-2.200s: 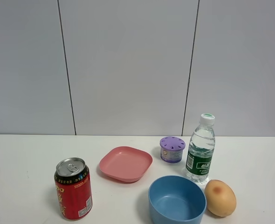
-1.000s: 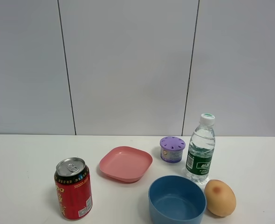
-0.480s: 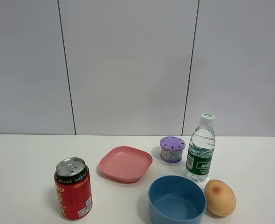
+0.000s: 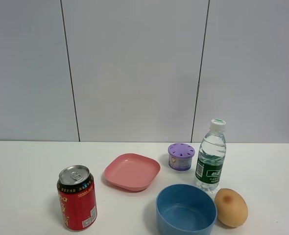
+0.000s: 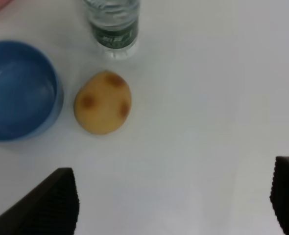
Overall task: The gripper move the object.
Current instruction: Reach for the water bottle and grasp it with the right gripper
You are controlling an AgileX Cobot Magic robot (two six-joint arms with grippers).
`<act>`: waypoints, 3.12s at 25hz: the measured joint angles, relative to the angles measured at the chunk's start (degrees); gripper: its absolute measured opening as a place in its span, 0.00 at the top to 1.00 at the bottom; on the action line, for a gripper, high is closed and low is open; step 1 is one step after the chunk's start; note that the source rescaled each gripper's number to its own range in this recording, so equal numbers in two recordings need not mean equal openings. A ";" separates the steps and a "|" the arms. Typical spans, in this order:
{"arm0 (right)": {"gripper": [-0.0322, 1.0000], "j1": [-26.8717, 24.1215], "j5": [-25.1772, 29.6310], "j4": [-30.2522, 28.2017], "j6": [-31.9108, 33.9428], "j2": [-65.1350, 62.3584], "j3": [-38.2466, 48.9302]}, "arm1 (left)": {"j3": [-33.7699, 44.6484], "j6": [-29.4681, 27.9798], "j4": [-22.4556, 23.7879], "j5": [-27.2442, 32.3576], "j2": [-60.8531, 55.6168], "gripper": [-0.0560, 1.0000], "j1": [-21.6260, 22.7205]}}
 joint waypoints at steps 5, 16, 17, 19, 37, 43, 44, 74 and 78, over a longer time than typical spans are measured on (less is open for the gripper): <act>0.39 0.16 -15.94 -0.30 -2.84 0.00 8.61 | 0.00 0.00 0.00 0.00 0.00 0.00 0.00; 0.38 -1.36 -36.79 -2.66 -3.86 2.39 23.21 | 0.00 0.00 0.00 0.00 0.00 0.00 0.00; 0.36 -2.14 -37.13 -3.20 -3.86 4.19 23.32 | 0.00 0.00 0.00 0.00 0.00 0.00 0.00; 0.25 -3.68 -37.74 -3.25 -3.80 7.76 23.39 | 0.00 0.00 0.00 0.00 0.00 0.00 0.00; 0.00 -7.81 -62.10 -3.34 -1.71 20.82 23.56 | 0.00 0.00 0.00 0.00 0.00 0.00 0.00; 0.00 -7.81 -71.36 -3.34 -1.71 26.61 23.56 | 0.00 0.00 0.00 0.00 0.00 0.00 0.00; 0.00 -7.81 -72.61 -3.34 -1.76 27.69 23.56 | 0.00 0.00 0.00 0.00 0.00 0.00 0.00; 0.00 -7.09 -107.41 -9.04 -4.41 48.79 23.57 | 0.00 0.00 0.00 -0.01 0.00 0.00 0.00; 0.02 -6.30 -110.98 -9.04 -4.41 50.13 23.57 | 0.00 0.00 0.00 -0.01 0.00 0.00 0.00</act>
